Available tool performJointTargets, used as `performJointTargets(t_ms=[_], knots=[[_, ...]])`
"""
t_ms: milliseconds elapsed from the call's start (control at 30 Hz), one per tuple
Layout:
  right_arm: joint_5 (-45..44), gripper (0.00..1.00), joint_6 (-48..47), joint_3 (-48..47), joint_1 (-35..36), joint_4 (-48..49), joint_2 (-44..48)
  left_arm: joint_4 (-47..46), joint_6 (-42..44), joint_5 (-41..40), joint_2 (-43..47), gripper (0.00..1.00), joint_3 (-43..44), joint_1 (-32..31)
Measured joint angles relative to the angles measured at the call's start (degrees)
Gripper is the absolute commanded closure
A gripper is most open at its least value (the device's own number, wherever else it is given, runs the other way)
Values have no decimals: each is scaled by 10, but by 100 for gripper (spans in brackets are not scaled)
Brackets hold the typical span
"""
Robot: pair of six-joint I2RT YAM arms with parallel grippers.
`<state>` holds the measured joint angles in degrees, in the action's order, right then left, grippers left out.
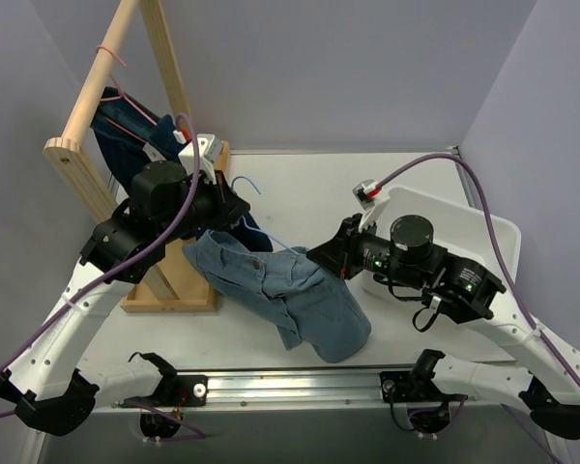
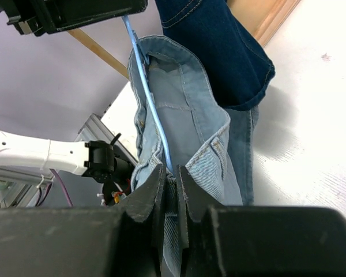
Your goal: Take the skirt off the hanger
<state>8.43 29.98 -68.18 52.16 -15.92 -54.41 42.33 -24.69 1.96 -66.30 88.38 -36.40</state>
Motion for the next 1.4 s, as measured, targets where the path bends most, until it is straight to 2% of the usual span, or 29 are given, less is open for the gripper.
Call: performJointTargets(t_ms=[500,1033,1267,1400], knots=[[-43,100,14,18,0,-49,116,12,-6,-19,1,98,37,-16],[-52,100,45,37,0,-68,187,6,-24,-54,33,98,36,-21],[-59,100,45,37,0,-135,210,-22,-35,-135,36,98,40,-12],[-67,100,45,37,0,-148,226,-31,-36,-148,42,98,40,-12]])
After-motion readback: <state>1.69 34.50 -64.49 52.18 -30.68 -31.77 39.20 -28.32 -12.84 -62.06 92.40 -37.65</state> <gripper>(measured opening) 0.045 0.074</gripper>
